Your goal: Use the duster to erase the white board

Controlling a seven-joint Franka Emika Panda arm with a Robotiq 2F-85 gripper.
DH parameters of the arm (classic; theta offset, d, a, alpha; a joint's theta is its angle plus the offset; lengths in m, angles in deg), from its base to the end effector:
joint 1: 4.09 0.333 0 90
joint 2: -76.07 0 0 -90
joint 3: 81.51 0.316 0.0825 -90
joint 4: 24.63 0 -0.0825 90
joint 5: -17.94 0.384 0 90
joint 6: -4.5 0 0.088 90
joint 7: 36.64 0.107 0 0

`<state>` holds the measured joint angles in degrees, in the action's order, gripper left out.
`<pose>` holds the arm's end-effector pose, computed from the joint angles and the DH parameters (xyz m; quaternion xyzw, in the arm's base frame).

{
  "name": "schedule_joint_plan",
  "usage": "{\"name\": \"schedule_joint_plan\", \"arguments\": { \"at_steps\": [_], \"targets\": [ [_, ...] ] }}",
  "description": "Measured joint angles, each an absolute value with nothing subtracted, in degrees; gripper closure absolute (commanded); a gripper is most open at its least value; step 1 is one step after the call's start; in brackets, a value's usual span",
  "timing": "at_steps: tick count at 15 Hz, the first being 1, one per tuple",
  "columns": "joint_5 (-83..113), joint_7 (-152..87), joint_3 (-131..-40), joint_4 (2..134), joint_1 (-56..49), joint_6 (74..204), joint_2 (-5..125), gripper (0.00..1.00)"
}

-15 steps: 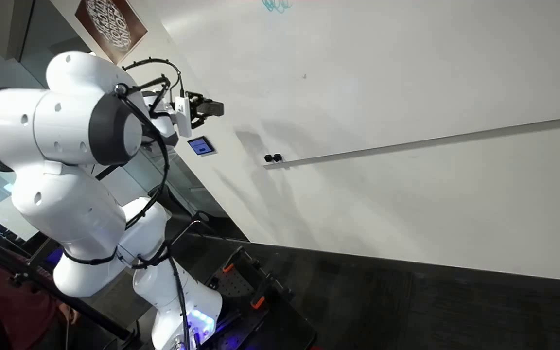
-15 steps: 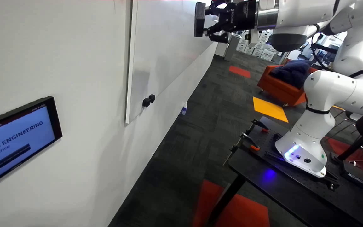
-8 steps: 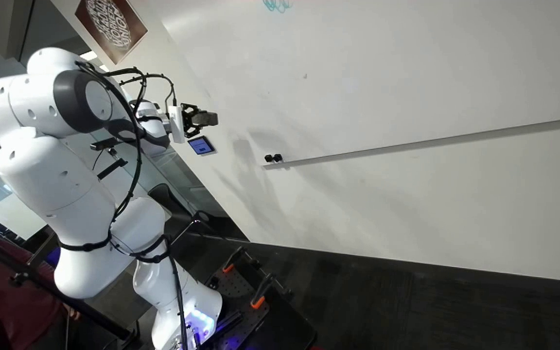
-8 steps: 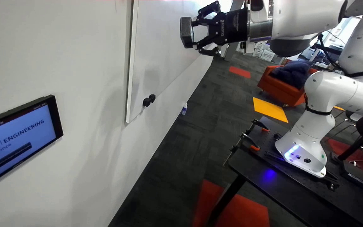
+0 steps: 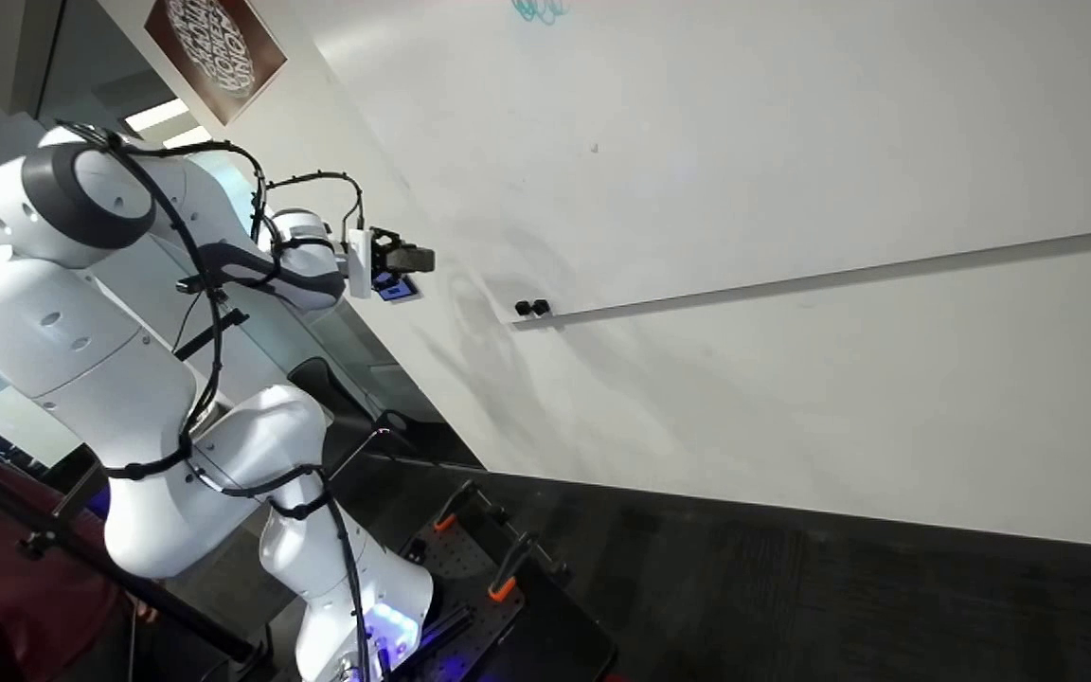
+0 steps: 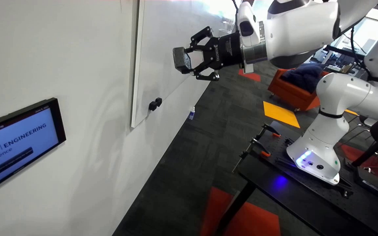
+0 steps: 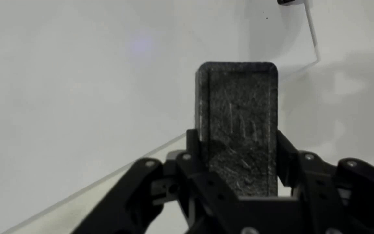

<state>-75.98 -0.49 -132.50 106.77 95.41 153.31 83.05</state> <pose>0.3354 0.4015 0.4072 0.6298 0.6082 0.4230 0.2335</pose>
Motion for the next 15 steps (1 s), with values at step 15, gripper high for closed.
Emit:
{"name": "schedule_joint_plan", "arguments": {
  "at_steps": [15],
  "targets": [
    [-59.2, -22.1, -86.5, 104.5, 54.2, 138.2, 68.1, 0.69]
  ]
}}
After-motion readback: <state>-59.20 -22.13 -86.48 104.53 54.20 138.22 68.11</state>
